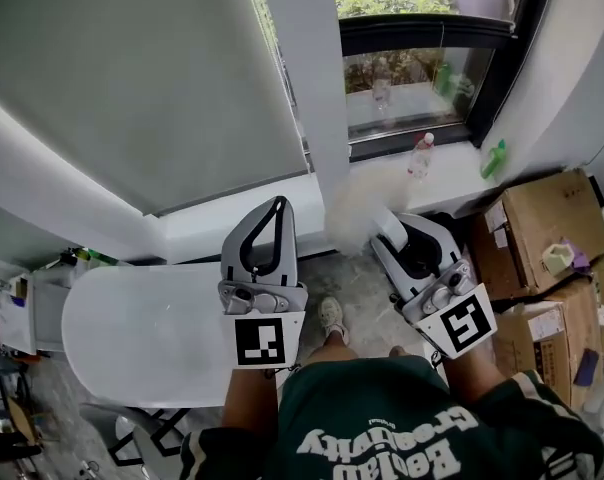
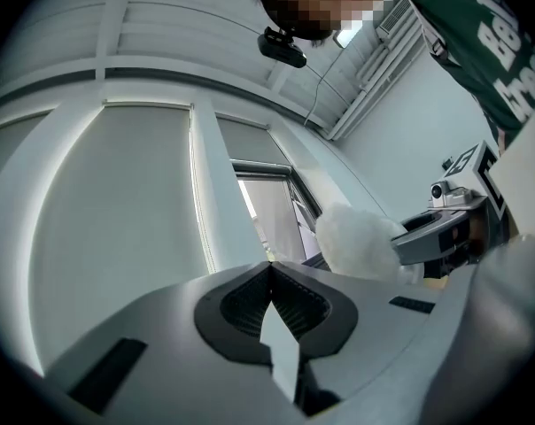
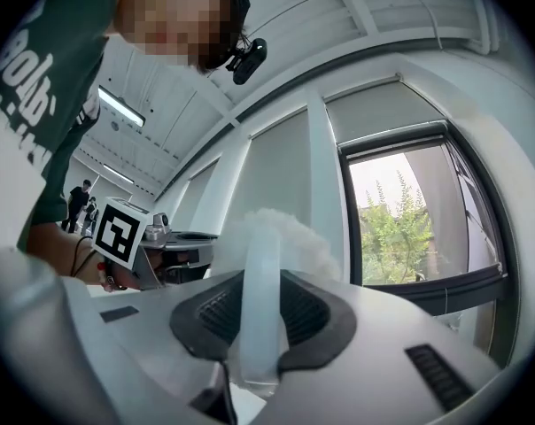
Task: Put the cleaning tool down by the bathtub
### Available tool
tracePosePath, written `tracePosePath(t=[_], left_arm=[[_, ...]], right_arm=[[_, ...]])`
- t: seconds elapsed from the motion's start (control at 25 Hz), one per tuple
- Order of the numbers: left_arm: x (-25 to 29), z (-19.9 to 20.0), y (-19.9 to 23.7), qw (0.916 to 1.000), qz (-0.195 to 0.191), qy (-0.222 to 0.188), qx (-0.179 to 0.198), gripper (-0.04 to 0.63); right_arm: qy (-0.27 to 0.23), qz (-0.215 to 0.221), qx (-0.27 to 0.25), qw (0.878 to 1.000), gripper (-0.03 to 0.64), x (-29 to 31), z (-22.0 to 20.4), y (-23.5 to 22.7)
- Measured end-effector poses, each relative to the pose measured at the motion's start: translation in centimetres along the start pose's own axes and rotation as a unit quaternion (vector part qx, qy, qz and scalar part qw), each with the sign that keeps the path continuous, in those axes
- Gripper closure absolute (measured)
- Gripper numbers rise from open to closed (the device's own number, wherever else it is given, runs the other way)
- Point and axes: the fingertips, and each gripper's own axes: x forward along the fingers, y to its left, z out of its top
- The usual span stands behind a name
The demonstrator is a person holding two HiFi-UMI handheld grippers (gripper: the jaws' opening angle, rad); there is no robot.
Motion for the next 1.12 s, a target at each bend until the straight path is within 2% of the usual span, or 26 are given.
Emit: tracePosePath(t=[0.28, 0.76, 1.12], left_arm=[[3.5, -3.3, 3.1, 0.9998, -0.006, 0.017, -0.003, 0.589], [5.3, -6.5, 5.2, 0.9991, -0.006, 0.037, -0.018, 0.589], [6.8, -8.8, 7.8, 0.9989, -0.008, 0.040, -0.023, 0.589]], right_arm=[[0.007, 0.004, 0.011, 1.000, 0.520, 4.4, -1.9, -1.4], [0.028, 0.006, 0.019, 0.999, 0.520, 7.3, -3.8, -2.8], [0.036, 0.034, 0.025, 0.998, 0.520, 11.2, -4.9, -1.3]])
